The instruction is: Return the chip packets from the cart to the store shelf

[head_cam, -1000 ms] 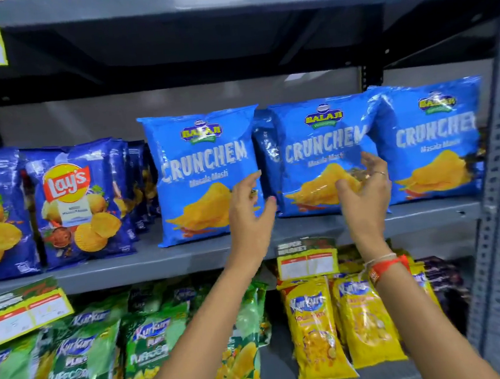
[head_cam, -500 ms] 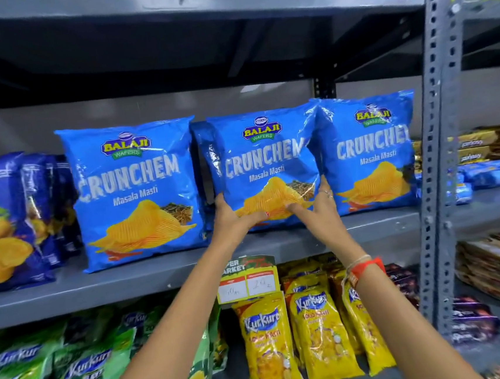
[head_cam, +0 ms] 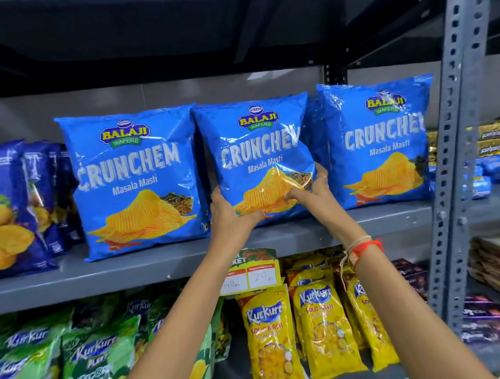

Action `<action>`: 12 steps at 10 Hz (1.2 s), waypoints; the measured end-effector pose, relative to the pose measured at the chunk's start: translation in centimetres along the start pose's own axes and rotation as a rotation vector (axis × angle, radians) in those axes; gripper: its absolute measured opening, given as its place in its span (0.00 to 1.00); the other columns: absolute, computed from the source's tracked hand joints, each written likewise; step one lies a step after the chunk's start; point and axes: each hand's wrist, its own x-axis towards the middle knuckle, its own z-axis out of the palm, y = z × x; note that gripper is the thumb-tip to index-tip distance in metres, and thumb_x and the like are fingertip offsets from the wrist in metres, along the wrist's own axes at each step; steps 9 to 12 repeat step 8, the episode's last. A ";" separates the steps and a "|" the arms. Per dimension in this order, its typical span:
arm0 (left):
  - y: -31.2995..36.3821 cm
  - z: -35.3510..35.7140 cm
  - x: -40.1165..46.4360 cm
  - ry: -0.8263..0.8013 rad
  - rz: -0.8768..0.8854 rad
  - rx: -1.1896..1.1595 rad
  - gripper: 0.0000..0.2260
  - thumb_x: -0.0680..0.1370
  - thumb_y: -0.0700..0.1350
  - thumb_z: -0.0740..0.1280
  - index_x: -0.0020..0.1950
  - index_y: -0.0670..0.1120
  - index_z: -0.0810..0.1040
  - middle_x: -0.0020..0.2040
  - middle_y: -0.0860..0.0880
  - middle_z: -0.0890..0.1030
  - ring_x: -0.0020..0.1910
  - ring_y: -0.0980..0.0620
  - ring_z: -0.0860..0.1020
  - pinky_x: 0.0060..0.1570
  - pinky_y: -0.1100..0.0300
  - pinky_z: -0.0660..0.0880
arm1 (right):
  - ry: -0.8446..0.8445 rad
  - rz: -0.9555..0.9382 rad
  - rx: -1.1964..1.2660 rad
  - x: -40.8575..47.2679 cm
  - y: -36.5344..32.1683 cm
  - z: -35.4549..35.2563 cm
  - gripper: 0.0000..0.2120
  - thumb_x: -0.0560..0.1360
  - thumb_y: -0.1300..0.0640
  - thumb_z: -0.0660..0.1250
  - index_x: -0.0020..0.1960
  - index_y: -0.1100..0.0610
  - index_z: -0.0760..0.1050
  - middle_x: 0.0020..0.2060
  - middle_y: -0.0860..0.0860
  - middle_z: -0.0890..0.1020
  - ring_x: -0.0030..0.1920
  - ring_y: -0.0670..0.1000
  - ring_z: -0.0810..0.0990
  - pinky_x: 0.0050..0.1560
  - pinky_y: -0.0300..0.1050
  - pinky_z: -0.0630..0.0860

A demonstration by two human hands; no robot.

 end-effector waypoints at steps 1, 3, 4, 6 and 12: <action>0.2 0.0 0.0 0.005 0.004 0.001 0.42 0.67 0.44 0.73 0.73 0.47 0.51 0.69 0.44 0.67 0.67 0.44 0.67 0.67 0.46 0.67 | 0.016 0.000 -0.009 0.0 -0.1 0.0 0.48 0.62 0.50 0.70 0.74 0.52 0.47 0.65 0.51 0.67 0.69 0.55 0.66 0.71 0.56 0.66; 0.5 -0.2 0.0 -0.016 -0.011 -0.008 0.43 0.67 0.44 0.74 0.74 0.48 0.50 0.70 0.44 0.66 0.68 0.44 0.67 0.67 0.48 0.67 | 0.053 0.000 -0.010 0.2 -0.1 0.4 0.50 0.56 0.43 0.69 0.72 0.51 0.49 0.65 0.56 0.70 0.67 0.56 0.68 0.68 0.60 0.68; 0.5 -0.3 0.0 -0.021 -0.008 -0.008 0.43 0.66 0.43 0.74 0.73 0.47 0.51 0.69 0.44 0.68 0.67 0.44 0.68 0.66 0.48 0.68 | 0.068 -0.018 -0.020 0.3 0.1 0.5 0.50 0.56 0.43 0.69 0.72 0.52 0.49 0.66 0.56 0.68 0.68 0.57 0.67 0.69 0.61 0.67; 0.5 -0.4 0.4 -0.047 -0.019 0.002 0.43 0.65 0.43 0.75 0.72 0.48 0.52 0.68 0.44 0.68 0.66 0.44 0.69 0.66 0.46 0.68 | 0.084 0.022 -0.041 0.2 -0.4 0.8 0.52 0.58 0.45 0.69 0.74 0.55 0.46 0.69 0.57 0.64 0.70 0.59 0.63 0.71 0.61 0.64; 2.0 -1.1 -1.4 0.054 0.094 0.016 0.41 0.70 0.44 0.71 0.75 0.46 0.48 0.75 0.46 0.58 0.73 0.48 0.59 0.70 0.55 0.60 | 0.354 -0.207 -0.063 -2.5 -2.9 0.0 0.43 0.68 0.50 0.70 0.75 0.59 0.50 0.73 0.59 0.60 0.73 0.56 0.61 0.71 0.52 0.64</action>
